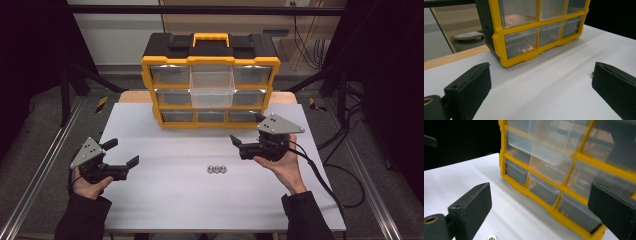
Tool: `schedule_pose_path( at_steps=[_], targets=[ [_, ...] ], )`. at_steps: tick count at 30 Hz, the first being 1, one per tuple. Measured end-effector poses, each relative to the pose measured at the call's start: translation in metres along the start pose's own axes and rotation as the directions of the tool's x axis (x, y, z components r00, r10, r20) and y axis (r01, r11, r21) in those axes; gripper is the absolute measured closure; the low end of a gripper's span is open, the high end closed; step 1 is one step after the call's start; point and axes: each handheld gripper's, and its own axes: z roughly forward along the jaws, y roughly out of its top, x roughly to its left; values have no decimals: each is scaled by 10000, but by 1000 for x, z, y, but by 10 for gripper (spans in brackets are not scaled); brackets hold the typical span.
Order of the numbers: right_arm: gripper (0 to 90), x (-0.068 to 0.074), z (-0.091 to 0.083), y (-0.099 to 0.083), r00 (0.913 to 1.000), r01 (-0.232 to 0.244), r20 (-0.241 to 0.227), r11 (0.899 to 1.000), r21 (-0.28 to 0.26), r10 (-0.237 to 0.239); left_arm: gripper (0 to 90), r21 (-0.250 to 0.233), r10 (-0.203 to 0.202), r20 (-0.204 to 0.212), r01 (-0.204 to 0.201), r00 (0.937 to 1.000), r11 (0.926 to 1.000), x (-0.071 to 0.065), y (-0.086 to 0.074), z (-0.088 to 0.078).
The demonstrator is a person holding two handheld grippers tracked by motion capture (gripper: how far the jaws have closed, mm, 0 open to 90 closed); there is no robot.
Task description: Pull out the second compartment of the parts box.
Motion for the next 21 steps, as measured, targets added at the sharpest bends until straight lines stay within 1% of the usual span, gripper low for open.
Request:
schedule_pose_path(
  at_steps=[1, 3, 4, 5, 7, 8, 9, 12, 13, 17, 21],
  targets=[
    [52, 0, 0, 0, 10000, 0, 0, 10000, 0, 0, 18, 0, 0, 0, 0, 10000, 10000, 0, 0, 0],
    [52, -4, -4, -9, 9997, -230, 38, 9997, 17, 230, 17, 17, -7, 4, 7, 10000, 10000, 0, 0, 0],
    [54, -8, -7, -17, 9991, -411, 102, 9992, 25, 411, 17, 36, -9, -3, 9, 10000, 10000, 0, -1, 1],
    [53, -10, -9, -21, 9986, -518, 139, 9986, 40, 518, 17, 36, -9, -3, 9, 10000, 10000, 0, -1, 1],
    [53, -14, -12, -29, 9976, -660, 228, 9978, 52, 659, 17, 73, 61, -13, -60, 10000, 10000, 0, -1, 1],
    [53, -14, -12, -29, 9976, -660, 228, 9978, 52, 659, 17, 73, 61, -13, -60, 10000, 10000, 0, -1, 1],
    [53, -16, -14, -35, 9965, -770, 328, 9970, 120, 766, 17, 73, 51, -6, -51, 10000, 10000, 0, -1, 1],
    [54, -18, -17, -44, 9960, -823, 381, 9963, 253, 813, 16, 87, 67, 8, -67, 10000, 9999, 0, -1, 1],
    [54, -18, -17, -44, 9960, -823, 381, 9963, 253, 813, 16, 91, 46, 15, -46, 10000, 9999, 0, -2, 1],
    [55, -18, -17, -55, 9936, -1049, 459, 9934, 464, 1028, 15, 63, 4, 6, -4, 10000, 10000, 1, -2, 1],
    [58, -13, -11, -61, 9948, -957, 414, 9922, 801, 926, 14, 69, 10, -20, -10, 10000, 10000, 2, -2, 0]
  ],
)
